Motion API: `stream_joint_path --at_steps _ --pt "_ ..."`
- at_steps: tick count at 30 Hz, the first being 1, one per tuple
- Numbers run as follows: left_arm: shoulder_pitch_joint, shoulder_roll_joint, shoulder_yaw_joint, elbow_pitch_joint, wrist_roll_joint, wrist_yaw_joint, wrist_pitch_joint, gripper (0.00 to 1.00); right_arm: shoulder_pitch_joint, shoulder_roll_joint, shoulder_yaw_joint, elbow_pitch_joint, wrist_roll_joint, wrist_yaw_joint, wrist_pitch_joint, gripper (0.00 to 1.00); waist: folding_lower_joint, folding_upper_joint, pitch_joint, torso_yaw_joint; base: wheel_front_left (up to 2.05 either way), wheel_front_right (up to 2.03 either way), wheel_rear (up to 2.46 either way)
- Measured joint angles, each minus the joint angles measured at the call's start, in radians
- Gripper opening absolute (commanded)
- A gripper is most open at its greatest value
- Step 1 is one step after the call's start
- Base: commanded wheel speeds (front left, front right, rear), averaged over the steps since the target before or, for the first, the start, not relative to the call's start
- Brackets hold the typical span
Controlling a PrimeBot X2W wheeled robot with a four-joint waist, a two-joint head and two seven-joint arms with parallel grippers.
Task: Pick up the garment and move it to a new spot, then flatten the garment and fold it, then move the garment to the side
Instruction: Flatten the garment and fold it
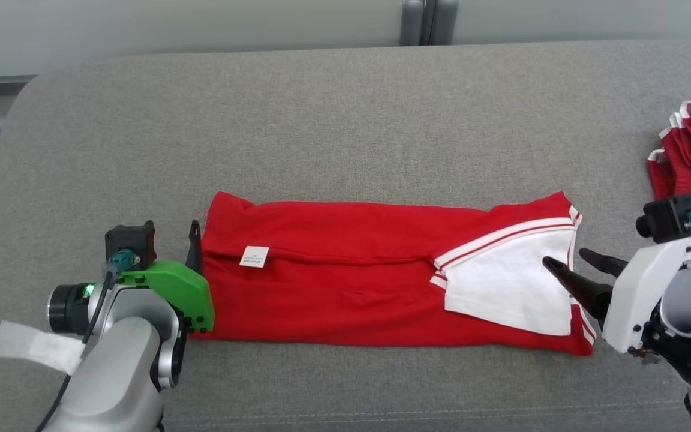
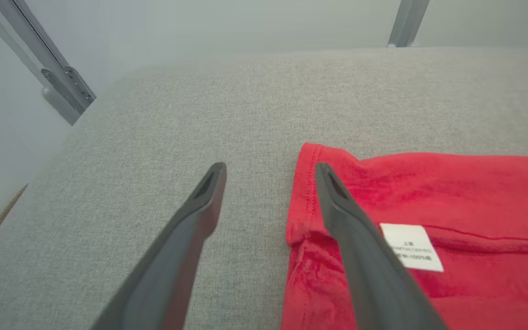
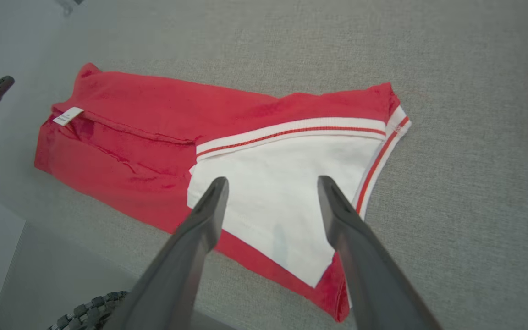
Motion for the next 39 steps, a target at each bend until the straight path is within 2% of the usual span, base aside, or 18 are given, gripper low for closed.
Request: stream_joint_path --at_steps 4,7,13,19,23,29,35,39 --pt "0.047 -0.022 0.036 -0.070 -0.023 0.007 -0.123 1.00 0.044 0.094 -0.057 0.037 -0.076 0.000 -0.173 1.00 0.0000 0.0000 -0.028 0.019 0.00 0.00 0.00" --pt "0.098 -0.026 0.058 -0.118 -0.032 -0.005 -0.170 1.00 0.064 0.160 -0.102 0.077 -0.162 -0.001 -0.301 1.00 0.0000 0.0000 -0.053 0.030 0.00 0.00 0.00" --pt "0.195 -0.031 0.135 -0.260 0.014 -0.015 -0.188 1.00 0.092 0.301 -0.157 0.140 -0.259 0.000 -0.504 1.00 0.0000 0.0000 -0.101 0.043 0.00 0.00 0.00" --pt "0.358 -0.072 0.262 -0.409 0.075 -0.029 -0.189 1.00 0.121 0.386 -0.192 0.207 -0.365 0.000 -0.702 1.00 0.0000 0.0000 -0.157 0.046 0.00 0.00 0.00" --pt "0.446 -0.077 0.306 -0.458 0.135 -0.064 -0.190 1.00 0.126 0.400 -0.212 0.264 -0.403 0.000 -0.784 1.00 0.0000 0.0000 -0.184 0.044 0.00 0.00 0.00" --pt "0.536 -0.071 0.321 -0.462 0.177 -0.112 -0.190 1.00 0.124 0.400 -0.204 0.364 -0.381 0.000 -0.873 1.00 0.0000 0.0000 -0.209 0.040 0.00 0.00 0.00" --pt "0.599 -0.065 0.334 -0.479 0.188 -0.157 -0.190 1.00 0.116 0.400 -0.208 0.432 -0.402 0.000 -0.904 1.00 0.0000 0.0000 -0.223 0.044 0.00 0.00 0.00" --pt "0.604 -0.069 0.342 -0.480 0.196 -0.170 -0.190 1.00 0.115 0.400 -0.202 0.448 -0.412 0.000 -0.919 1.00 0.0000 0.0000 -0.218 0.046 0.00 0.00 0.00"
